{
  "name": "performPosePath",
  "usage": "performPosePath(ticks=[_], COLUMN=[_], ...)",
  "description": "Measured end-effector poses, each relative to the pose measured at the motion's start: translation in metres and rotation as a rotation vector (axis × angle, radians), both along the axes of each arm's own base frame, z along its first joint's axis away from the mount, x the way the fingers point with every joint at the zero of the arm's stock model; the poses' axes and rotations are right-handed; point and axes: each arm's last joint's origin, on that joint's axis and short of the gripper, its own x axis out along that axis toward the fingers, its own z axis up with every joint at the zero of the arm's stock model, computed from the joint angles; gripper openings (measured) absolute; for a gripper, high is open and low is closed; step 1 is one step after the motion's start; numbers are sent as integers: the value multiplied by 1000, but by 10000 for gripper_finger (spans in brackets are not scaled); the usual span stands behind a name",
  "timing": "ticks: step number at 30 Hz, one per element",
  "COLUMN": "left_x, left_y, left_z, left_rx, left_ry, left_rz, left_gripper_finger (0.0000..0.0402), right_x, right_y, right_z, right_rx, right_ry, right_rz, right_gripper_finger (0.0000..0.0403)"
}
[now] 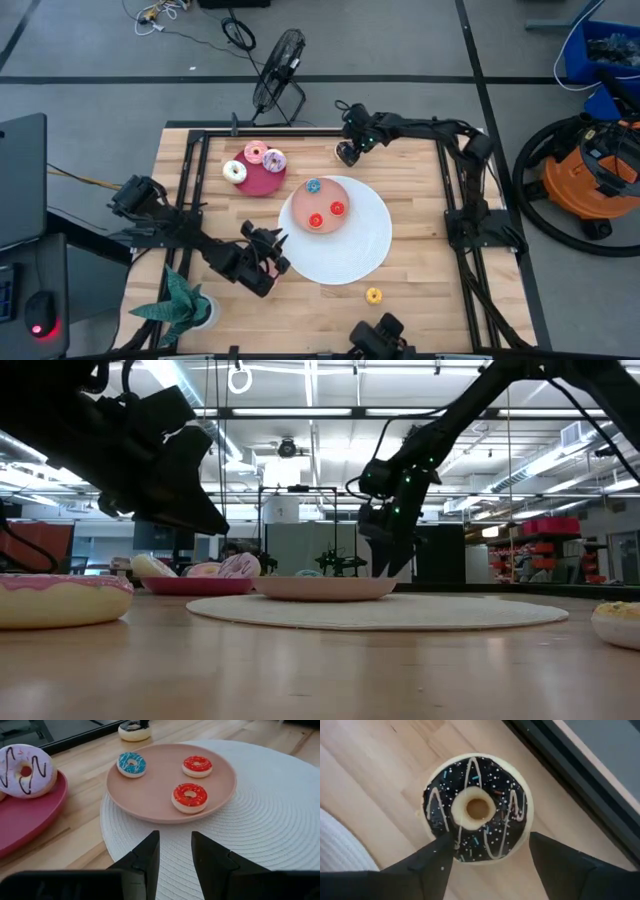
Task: Pick & Place donuts
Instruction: Put the big brown donut on the dark pink plate
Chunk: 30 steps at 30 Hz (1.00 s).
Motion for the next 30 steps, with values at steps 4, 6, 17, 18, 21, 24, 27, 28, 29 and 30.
performPosePath(ticks=[4, 6, 17, 18, 21, 24, 27, 28, 29, 30], left_x=[0, 0, 1, 1, 1, 1, 1, 1, 1, 1], left_y=[-2, -2, -3, -3, -3, -3, -3, -3, -3, -3], left_z=[1, 1, 1, 1, 1, 1, 1, 1, 1, 1], left_rx=[-8, -11, -14, -14, -14, -14, -13, -14, -14, -14], left_ry=[-12, -16, -20, -20, -20, -20, -20, -20, -20, -20], left_rz=[-7, -7, -7, -7, -7, -7, -7, -6, -6, -6], left_gripper_finger=[117, 117, 116, 116, 116, 116, 116, 116, 116, 116], right_x=[-2, -3, -3, -4, -7, -8, -8, -8, -8, -8], right_y=[-4, -5, -4, -4, -1, 0, 0, -1, -1, -1], right_z=[-2, -2, -2, -1, 6, 11, 11, 11, 11, 11], right_rx=[12, 16, 29, 33, 34, 33, 32, 32, 33, 33], right_ry=[-2, -7, -11, -8, -7, -15, -17, -19, -21, -21], right_rz=[-2, 10, 96, 96, 100, 89, 88, 85, 80, 79], right_gripper_finger=[221, 186, 11, 15, 16, 15, 34, 46, 62, 81])
